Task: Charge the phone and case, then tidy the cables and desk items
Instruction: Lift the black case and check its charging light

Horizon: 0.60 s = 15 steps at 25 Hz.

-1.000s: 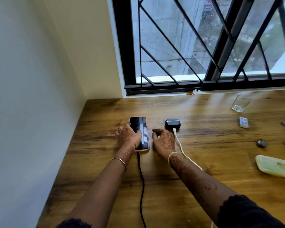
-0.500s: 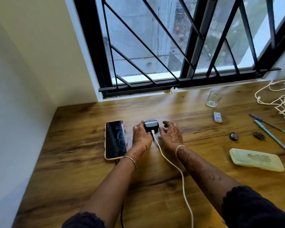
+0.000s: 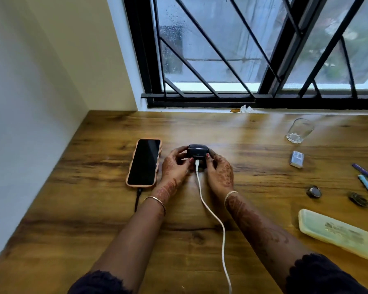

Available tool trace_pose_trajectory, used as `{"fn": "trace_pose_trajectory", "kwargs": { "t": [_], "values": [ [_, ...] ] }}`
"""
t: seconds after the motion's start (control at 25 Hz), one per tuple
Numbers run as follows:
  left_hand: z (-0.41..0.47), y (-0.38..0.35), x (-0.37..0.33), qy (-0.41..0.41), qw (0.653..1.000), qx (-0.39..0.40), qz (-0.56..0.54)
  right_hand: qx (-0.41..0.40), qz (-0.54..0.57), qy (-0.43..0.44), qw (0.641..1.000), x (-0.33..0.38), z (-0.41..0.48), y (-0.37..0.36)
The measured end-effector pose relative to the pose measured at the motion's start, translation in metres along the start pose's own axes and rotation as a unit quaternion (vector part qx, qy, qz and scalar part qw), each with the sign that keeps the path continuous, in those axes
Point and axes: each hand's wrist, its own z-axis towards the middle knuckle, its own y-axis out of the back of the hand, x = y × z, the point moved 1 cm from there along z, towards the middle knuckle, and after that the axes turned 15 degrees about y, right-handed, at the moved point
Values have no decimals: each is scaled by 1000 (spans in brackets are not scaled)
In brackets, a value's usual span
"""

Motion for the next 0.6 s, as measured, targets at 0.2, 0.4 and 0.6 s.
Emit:
{"fn": "trace_pose_trajectory", "kwargs": {
  "t": [0.2,0.4,0.6],
  "values": [
    [-21,-5,6,-27,996,11,-79,-86,183,-24,979,9,-12,9],
    [-41,-5,-2,-59,991,8,-124,-125,264,-23,956,32,-17,22],
    [-63,4,-32,-97,984,23,-146,-172,332,7,928,72,-16,39]
  ]
}}
